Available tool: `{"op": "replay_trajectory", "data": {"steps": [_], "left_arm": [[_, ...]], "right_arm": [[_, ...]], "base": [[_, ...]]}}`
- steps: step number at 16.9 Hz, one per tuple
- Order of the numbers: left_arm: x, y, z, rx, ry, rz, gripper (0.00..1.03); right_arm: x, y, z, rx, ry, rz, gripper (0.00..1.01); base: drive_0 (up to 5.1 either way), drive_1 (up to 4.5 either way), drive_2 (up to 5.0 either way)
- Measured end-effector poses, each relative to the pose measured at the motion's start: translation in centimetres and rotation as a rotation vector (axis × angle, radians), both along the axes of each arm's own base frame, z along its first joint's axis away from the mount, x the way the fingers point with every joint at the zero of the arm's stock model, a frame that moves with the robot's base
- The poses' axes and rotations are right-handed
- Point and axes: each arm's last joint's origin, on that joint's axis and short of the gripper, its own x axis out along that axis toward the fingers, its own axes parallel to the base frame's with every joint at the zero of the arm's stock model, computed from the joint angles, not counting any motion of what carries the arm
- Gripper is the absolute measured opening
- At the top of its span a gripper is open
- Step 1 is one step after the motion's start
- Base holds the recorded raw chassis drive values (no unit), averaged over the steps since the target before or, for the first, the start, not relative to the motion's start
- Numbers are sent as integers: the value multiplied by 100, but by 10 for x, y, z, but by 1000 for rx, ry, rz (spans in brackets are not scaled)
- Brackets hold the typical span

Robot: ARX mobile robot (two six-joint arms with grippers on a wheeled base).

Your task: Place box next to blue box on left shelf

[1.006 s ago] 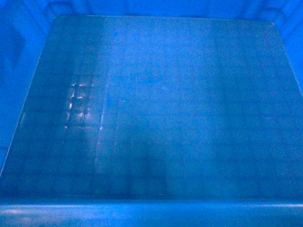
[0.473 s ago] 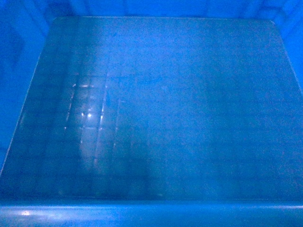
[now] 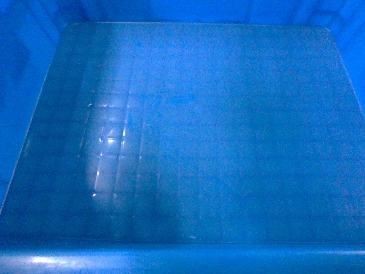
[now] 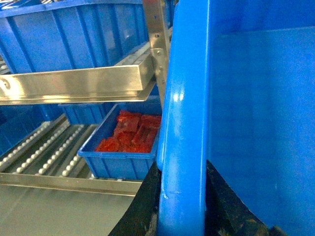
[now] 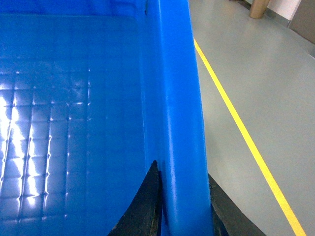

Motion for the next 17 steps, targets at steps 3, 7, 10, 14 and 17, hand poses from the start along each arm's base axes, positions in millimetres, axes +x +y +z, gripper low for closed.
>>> {"op": "replay_trajectory", "data": {"steps": [3, 7, 10, 14, 17], "left_arm": [[0, 0, 0, -1, -1, 0, 16], [0, 0, 0, -2, -4, 0, 16], [0, 0, 0, 1, 1, 1, 16], [0, 0, 0, -2, -2, 0, 16], [0, 0, 0, -1, -1, 0, 16]], "right_arm": [[0, 0, 0, 0, 0, -1, 13], [0, 0, 0, 0, -1, -1, 13], [0, 0, 0, 0, 1, 0, 13], [0, 0, 0, 0, -1, -1, 13], [0, 0, 0, 0, -1, -1, 13]], "base": [[-479, 203, 266], [-498, 243, 243], [-507, 239, 239], [-509, 236, 236], [-506, 240, 240]]}}
